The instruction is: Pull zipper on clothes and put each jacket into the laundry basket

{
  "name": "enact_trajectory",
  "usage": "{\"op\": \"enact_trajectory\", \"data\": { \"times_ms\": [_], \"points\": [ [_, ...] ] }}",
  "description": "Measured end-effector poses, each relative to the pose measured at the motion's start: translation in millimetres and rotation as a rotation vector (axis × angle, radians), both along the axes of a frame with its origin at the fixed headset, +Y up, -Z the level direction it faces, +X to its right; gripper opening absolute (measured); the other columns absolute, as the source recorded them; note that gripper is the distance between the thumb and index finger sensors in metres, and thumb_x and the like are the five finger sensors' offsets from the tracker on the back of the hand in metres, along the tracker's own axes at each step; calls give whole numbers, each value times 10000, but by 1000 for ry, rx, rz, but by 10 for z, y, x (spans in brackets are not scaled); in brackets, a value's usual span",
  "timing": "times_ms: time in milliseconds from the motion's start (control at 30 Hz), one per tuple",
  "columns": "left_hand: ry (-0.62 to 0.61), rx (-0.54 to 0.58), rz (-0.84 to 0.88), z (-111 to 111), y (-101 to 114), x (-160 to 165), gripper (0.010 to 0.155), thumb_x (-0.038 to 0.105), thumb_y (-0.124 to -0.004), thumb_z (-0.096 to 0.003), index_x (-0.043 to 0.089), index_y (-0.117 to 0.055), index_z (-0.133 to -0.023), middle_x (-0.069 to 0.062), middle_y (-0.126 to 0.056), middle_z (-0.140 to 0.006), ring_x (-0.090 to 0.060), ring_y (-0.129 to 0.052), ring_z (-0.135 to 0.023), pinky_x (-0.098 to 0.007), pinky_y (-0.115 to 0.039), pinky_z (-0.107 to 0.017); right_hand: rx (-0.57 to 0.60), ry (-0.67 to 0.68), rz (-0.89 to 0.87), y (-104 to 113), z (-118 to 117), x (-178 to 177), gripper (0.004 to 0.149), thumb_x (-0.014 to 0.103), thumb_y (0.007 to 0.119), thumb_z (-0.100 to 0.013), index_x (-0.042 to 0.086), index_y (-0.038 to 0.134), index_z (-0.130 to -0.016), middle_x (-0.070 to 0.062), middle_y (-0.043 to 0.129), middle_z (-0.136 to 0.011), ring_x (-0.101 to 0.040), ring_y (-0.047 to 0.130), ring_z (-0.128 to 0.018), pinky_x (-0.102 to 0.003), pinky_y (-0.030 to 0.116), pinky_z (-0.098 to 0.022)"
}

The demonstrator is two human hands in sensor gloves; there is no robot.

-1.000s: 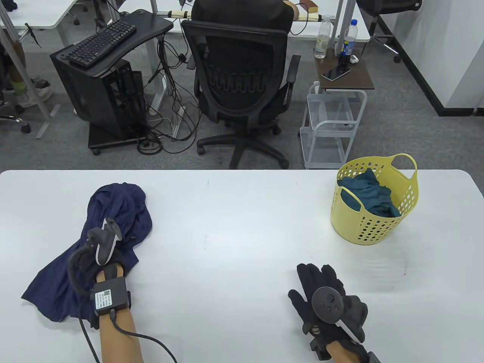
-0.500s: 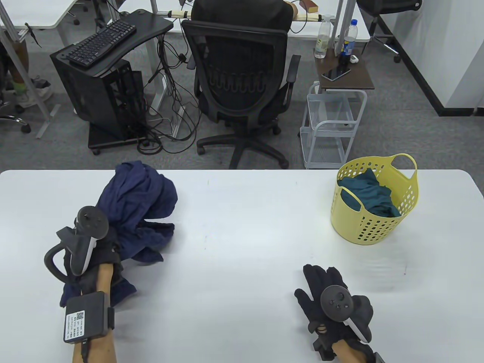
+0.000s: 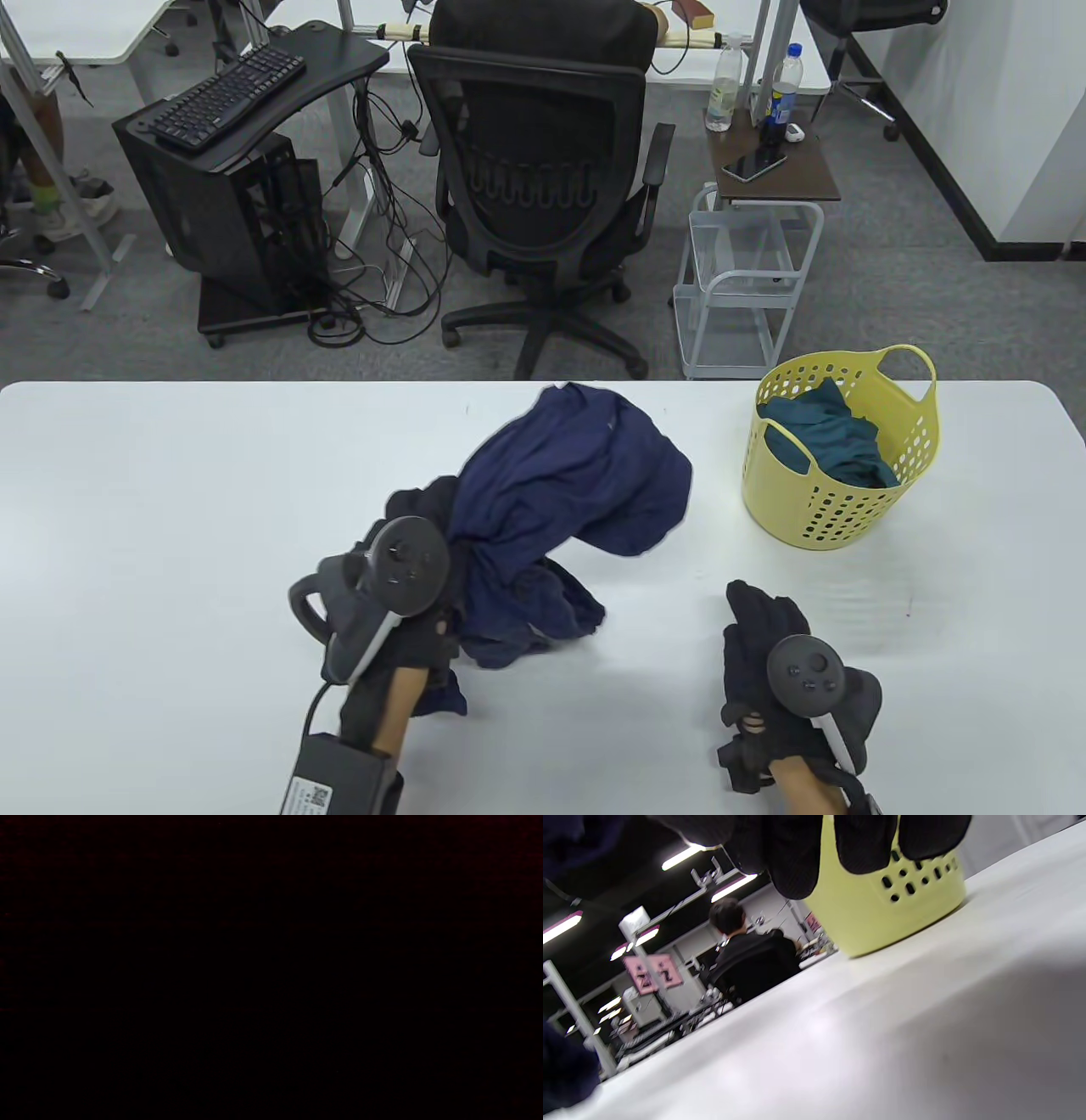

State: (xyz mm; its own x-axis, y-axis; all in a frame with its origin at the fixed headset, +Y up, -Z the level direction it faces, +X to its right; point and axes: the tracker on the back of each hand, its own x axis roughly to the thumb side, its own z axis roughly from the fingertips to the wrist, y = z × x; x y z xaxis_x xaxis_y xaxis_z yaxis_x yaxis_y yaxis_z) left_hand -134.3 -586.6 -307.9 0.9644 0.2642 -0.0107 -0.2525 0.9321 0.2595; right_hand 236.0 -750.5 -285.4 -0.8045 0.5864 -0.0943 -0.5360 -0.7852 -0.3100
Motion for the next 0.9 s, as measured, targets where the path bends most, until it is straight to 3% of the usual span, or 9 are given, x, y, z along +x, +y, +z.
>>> {"op": "enact_trajectory", "data": {
  "times_ms": [100, 167, 233, 267, 400, 533, 700, 800, 900],
  "points": [
    [-59, -231, -72, -64, -613, 316, 580, 489, -876, -381, 411, -716, -933, 96, -876, -906, -212, -951, -733, -467, -815, -514, 57, -103, -26, 73, 28, 175, 548, 366, 610, -545, 290, 505, -1077, -7, 620, -1134, -427, 639, -1002, -597, 594, -686],
    [-55, -497, -134, -135, -1065, 453, 657, 553, -852, -385, 447, -620, -990, 63, -714, -1053, -345, -642, -1012, -564, -642, -662, 62, -99, -57, 71, 26, 251, 566, 365, 608, -547, 280, 454, -1085, -24, 550, -1154, -420, 621, -1007, -594, 589, -691],
    [-105, -786, -229, -191, -1530, 538, 769, 642, -814, -358, 454, -493, -1031, 44, -466, -1173, -401, -345, -1088, -603, -493, -723, 34, -74, -97, 25, 3, 297, 569, 365, 615, -546, 274, 462, -1087, -34, 543, -1158, -431, 608, -1010, -605, 580, -691],
    [-132, -836, -254, -194, -1625, 537, 821, 690, -787, -344, 477, -407, -1040, 50, -368, -1196, -394, -265, -1090, -599, -460, -734, 25, -71, -99, 6, -9, 308, 573, 372, 620, -546, 273, 464, -1088, -36, 542, -1160, -434, 604, -1012, -608, 578, -691],
    [-239, -855, -73, -177, -1561, 371, 897, 722, -799, -312, 465, -372, -1058, 35, -305, -1212, -407, -202, -1085, -624, -399, -738, -37, -72, -103, -71, -94, 316, 588, 388, 676, -541, 272, 487, -1086, -38, 559, -1158, -437, 614, -1010, -606, 587, -689],
    [-289, -706, 200, -105, -1398, 86, 830, 709, -763, -345, 438, -442, -1061, 19, -413, -1203, -419, -274, -1086, -640, -419, -723, -61, -45, -152, -90, -122, 242, 643, 462, 739, -515, 248, 522, -1081, -62, 613, -1135, -438, 686, -962, -581, 642, -653],
    [-69, -436, 360, 19, -1323, -337, 676, 635, -706, -394, 359, -646, -1008, -15, -655, -1120, -444, -462, -1047, -678, -478, -670, -200, -1, -297, -102, -191, 93, 864, 676, 767, -464, 175, 478, -1107, -142, 599, -1151, -470, 693, -944, -586, 637, -642],
    [90, -297, 256, 99, -1283, -551, 656, 627, -706, -394, 341, -697, -984, -30, -737, -1075, -449, -545, -1025, -696, -516, -643, -344, 38, -283, -120, -314, -13, 1026, 767, 755, -434, 109, 368, -1121, -210, 504, -1176, -513, 618, -974, -626, 585, -656],
    [156, -269, 176, 108, -1258, -626, 648, 631, -698, -396, 348, -700, -979, -17, -750, -1068, -440, -558, -1023, -691, -524, -643, -497, 115, -232, -134, -440, -132, 1124, 801, 740, -419, 77, 233, -1113, -243, 365, -1195, -526, 540, -1006, -649, 539, -676]
  ]
}}
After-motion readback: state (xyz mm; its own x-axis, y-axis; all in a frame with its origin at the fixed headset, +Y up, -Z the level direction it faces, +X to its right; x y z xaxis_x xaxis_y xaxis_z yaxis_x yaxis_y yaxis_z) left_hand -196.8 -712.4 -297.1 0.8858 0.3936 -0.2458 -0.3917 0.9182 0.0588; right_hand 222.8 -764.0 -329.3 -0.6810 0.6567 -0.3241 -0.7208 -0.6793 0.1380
